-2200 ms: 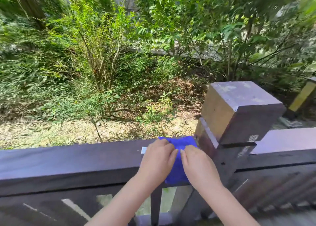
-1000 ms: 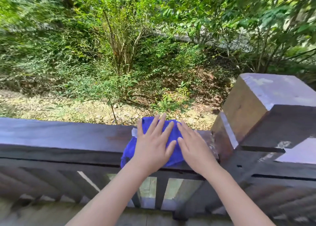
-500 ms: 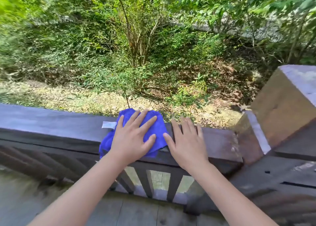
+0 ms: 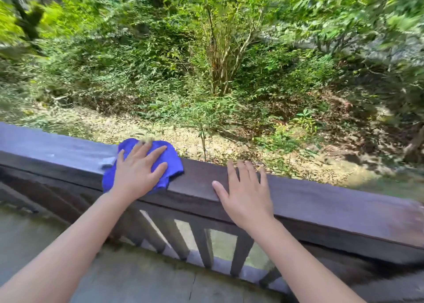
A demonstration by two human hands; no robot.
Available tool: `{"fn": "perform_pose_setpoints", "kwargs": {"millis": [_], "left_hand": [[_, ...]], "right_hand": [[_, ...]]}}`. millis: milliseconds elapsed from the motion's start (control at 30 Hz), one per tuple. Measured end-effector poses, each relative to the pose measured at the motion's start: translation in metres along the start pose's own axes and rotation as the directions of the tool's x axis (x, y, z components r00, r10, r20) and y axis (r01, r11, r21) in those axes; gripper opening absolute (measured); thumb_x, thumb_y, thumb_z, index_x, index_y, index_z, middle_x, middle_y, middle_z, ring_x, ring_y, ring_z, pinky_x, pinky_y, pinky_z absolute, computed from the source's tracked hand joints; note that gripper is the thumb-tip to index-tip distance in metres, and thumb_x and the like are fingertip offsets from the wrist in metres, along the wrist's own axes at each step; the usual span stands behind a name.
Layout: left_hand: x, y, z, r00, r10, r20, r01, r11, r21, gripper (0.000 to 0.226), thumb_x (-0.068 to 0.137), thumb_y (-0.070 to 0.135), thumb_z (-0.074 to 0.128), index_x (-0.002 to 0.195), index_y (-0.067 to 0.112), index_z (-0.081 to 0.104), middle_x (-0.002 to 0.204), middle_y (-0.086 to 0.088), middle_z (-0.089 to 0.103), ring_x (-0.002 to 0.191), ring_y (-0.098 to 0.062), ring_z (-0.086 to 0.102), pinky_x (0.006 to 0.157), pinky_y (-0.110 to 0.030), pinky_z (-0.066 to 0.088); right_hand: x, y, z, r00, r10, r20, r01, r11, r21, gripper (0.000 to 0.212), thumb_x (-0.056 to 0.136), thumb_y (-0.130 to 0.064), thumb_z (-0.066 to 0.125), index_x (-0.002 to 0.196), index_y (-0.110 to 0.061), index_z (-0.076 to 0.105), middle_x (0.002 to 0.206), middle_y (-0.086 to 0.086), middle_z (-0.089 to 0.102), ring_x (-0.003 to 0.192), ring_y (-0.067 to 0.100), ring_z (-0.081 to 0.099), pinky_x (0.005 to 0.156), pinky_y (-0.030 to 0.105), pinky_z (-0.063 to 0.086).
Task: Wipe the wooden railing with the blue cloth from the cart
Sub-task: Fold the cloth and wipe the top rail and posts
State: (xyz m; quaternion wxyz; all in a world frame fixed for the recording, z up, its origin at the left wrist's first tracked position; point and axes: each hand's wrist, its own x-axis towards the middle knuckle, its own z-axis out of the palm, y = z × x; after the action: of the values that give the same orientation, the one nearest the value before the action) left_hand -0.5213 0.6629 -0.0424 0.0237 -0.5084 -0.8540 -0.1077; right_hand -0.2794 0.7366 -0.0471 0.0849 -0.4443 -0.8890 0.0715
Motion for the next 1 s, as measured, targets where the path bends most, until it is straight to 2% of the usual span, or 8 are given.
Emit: {"fn": "perform_pose_setpoints", "kwargs": {"millis": [100,233,367,433,567,700,833,1000], "left_hand": [[-0.007,0.026,0.014,1.0,0.012,-0.004,-0.012,1.0,0.005,0.052,0.088,0.053,0.034,0.137,0.037,0.035,0.157,0.002,0.017,0.144,-0.017,0.011,0.112,-0.057,0.009],[-0.016,0.049,0.016,0.965,0.263,0.012,-0.263,0.965,-0.016,0.062,0.08,0.062,0.02,0.138,0.041,0.032,0.156,0.005,0.02,0.143,-0.016,0.016,0.111,-0.058,0.014],[-0.009,0.01,0.007,0.879,0.477,-0.017,-0.478,0.877,-0.05,0.061,0.082,0.058,0.03,0.137,0.035,0.039,0.152,0.005,0.03,0.141,-0.015,0.027,0.109,-0.053,0.027],[-0.002,-0.02,0.004,0.856,0.517,-0.016,-0.518,0.855,-0.039,0.06,0.082,0.057,0.032,0.137,0.033,0.04,0.151,0.005,0.032,0.14,-0.016,0.029,0.111,-0.05,0.028],[0.012,-0.076,-0.007,0.862,0.506,-0.032,-0.507,0.862,-0.019,0.058,0.082,0.05,0.036,0.134,0.028,0.046,0.147,0.0,0.04,0.136,-0.021,0.037,0.108,-0.048,0.032],[0.029,-0.162,-0.023,0.927,0.374,-0.015,-0.375,0.927,-0.032,0.059,0.082,0.048,0.029,0.136,0.029,0.043,0.149,0.001,0.035,0.138,-0.019,0.032,0.111,-0.049,0.029],[0.045,-0.245,-0.041,0.93,0.363,0.047,-0.365,0.931,0.023,0.06,0.083,0.046,0.027,0.139,0.026,0.038,0.149,0.003,0.03,0.138,-0.023,0.031,0.11,-0.046,0.026],[0.045,-0.236,-0.038,0.982,0.183,-0.049,-0.183,0.983,0.002,0.067,0.077,0.052,0.021,0.136,0.029,0.042,0.15,0.0,0.034,0.139,-0.02,0.03,0.112,-0.049,0.024]], "right_hand": [[0.005,-0.014,0.004,1.0,0.005,-0.024,-0.005,1.0,-0.001,0.072,0.087,-0.061,0.004,0.146,-0.02,0.014,0.153,0.008,0.026,0.142,0.024,0.016,0.117,0.048,0.007],[0.008,-0.024,0.005,0.995,0.064,-0.071,-0.066,0.998,-0.023,0.082,0.08,-0.065,-0.011,0.142,-0.025,0.023,0.149,0.005,0.034,0.138,0.022,0.026,0.116,0.047,0.012],[0.015,-0.056,0.012,0.994,0.073,-0.079,-0.08,0.994,-0.079,0.072,0.083,-0.058,0.001,0.141,-0.026,0.029,0.144,0.01,0.04,0.135,0.028,0.031,0.113,0.056,0.015],[0.022,-0.075,0.017,0.995,0.079,-0.062,-0.085,0.992,-0.088,0.072,0.083,-0.059,0.001,0.141,-0.026,0.027,0.144,0.012,0.04,0.135,0.029,0.029,0.112,0.059,0.011],[0.038,-0.11,0.026,0.997,0.058,-0.047,-0.062,0.992,-0.107,0.074,0.083,-0.061,0.0,0.143,-0.023,0.022,0.142,0.013,0.04,0.134,0.029,0.029,0.112,0.058,0.01],[0.052,-0.142,0.03,0.999,0.017,-0.031,-0.02,0.996,-0.092,0.073,0.085,-0.06,0.003,0.143,-0.019,0.023,0.136,0.012,0.044,0.13,0.03,0.033,0.111,0.058,0.012],[0.062,-0.171,0.034,0.999,-0.028,-0.033,0.026,0.997,-0.073,0.069,0.089,-0.058,0.012,0.14,-0.015,0.027,0.136,0.012,0.045,0.127,0.031,0.036,0.111,0.055,0.017],[0.077,-0.206,0.044,0.998,-0.048,-0.048,0.045,0.997,-0.068,0.069,0.089,-0.057,0.013,0.139,-0.012,0.03,0.132,0.013,0.049,0.123,0.033,0.04,0.109,0.056,0.022]]}}
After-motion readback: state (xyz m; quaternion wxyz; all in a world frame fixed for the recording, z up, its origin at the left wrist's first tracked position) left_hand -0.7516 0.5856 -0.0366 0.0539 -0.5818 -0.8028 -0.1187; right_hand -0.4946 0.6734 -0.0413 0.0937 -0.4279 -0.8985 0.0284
